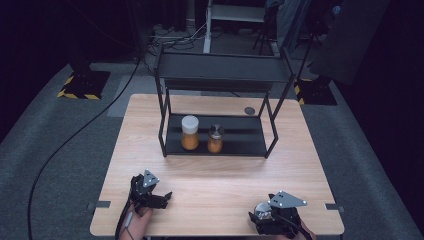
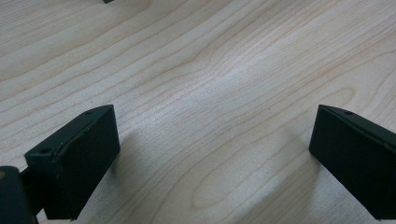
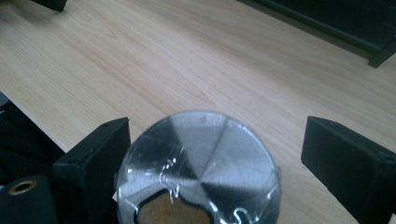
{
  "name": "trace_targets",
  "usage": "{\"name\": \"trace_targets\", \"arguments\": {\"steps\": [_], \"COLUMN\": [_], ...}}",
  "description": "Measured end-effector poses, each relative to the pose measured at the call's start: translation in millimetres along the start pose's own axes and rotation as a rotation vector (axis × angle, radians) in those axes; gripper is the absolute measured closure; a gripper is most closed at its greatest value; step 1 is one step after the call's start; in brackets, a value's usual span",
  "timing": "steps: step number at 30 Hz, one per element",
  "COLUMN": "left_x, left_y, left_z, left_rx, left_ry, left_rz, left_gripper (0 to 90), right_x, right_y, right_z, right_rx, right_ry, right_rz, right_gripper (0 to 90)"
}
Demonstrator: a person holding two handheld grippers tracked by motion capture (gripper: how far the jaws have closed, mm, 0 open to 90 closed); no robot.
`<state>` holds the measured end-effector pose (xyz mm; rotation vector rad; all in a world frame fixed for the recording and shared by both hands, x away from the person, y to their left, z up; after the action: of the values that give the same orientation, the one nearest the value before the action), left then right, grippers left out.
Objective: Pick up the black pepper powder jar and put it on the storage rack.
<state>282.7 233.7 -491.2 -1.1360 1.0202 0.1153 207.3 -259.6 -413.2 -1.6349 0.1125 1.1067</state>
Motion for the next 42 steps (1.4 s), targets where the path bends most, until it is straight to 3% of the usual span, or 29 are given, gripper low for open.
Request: {"name": "trace_targets", "arguments": {"steps": [14, 22, 42], "left_x": [0.0, 0.0, 1.6], "left_y": [0.0, 0.0, -1.9], "left_z": [0.0, 0.0, -3.4], "left_rx": [0.000, 0.000, -0.023], "left_ry": [0.000, 0.000, -0.021], "left_rz": [0.000, 0.000, 0.002], "left_gripper": [1.9, 1.9, 1.8], "right_x": [9.3, 11.2, 7.2], "right_y": [13.3, 15.6, -5.1], "right_z": [1.3, 3.6, -7.9], "right_rx": [0.011, -0.013, -0.016], "right_ry": [-0.013, -0.014, -0.040], "right_rz": [0.053, 0.063, 0.094], "right_gripper": [13.7, 30.6, 31.1]}}
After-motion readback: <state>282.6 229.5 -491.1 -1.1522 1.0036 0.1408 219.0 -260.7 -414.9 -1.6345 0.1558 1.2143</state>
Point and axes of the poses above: each handheld gripper's, and its own axes: x roughly forward along the jaws, y roughly out of its underside, z roughly to its left, the point moved 6 cm from there along x, roughly forward along the jaws, and after that the axes turned 5 degrees about x, right-handed, at the moved point
